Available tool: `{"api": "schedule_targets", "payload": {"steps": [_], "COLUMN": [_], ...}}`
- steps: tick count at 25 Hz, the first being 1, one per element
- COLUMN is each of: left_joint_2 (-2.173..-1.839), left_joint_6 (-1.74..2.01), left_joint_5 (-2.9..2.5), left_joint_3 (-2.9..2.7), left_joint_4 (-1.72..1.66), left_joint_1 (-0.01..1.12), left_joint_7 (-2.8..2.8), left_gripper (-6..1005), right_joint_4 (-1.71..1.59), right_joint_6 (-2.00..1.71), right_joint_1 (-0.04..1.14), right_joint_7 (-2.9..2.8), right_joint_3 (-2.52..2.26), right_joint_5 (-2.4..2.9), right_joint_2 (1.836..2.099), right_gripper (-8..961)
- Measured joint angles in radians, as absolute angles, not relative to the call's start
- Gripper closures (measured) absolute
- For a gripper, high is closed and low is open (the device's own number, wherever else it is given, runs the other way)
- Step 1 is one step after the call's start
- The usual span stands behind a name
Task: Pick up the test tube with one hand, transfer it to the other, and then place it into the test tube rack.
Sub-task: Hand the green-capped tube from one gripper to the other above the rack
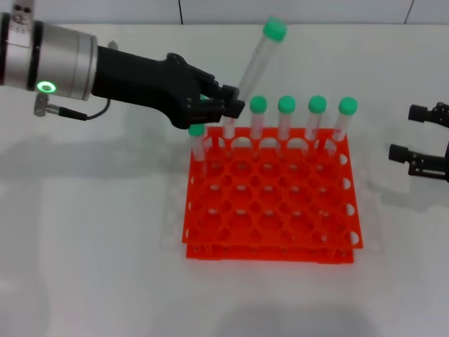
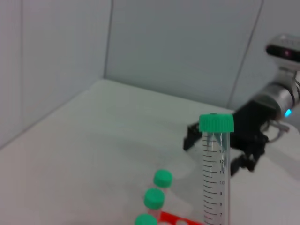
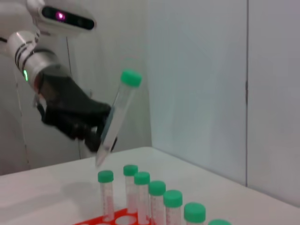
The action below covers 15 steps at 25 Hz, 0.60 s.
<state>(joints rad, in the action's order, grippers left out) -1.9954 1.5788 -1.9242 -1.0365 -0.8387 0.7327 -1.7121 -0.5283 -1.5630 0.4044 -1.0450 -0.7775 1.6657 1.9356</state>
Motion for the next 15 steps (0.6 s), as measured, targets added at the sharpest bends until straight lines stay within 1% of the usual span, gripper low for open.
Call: {"api": "schedule_targets", "payload": {"steps": [2, 4, 15], "left_joint_2": [-1.989, -1.989, -2.023], "left_joint_6": [1.576, 1.568, 1.526], "left_joint_5": [-1.942, -1.968, -1.999], "left_joint_3": [-1.039, -1.039, -1.044], "left_joint_4": [-0.789, -0.749, -0.715], "left_joint_1": [0.758, 0.783, 0.790], "left_joint_7": [-1.692, -1.673, -1.600], "left_gripper": [805, 805, 805], "right_joint_4": [-0.528, -0.527, -0.505], "right_joint_6": [-1.565, -1.566, -1.630], "right_joint_1": [0.410, 0.414, 0.452], "right_joint_7": [-1.051, -1.058, -1.224], "right_joint_3": [-0.778, -0.778, -0.750], "right_joint_5": [1.653, 1.646, 1.614], "right_joint_2": [1.934, 1.931, 1.893], "right_gripper": [111, 111, 112]}}
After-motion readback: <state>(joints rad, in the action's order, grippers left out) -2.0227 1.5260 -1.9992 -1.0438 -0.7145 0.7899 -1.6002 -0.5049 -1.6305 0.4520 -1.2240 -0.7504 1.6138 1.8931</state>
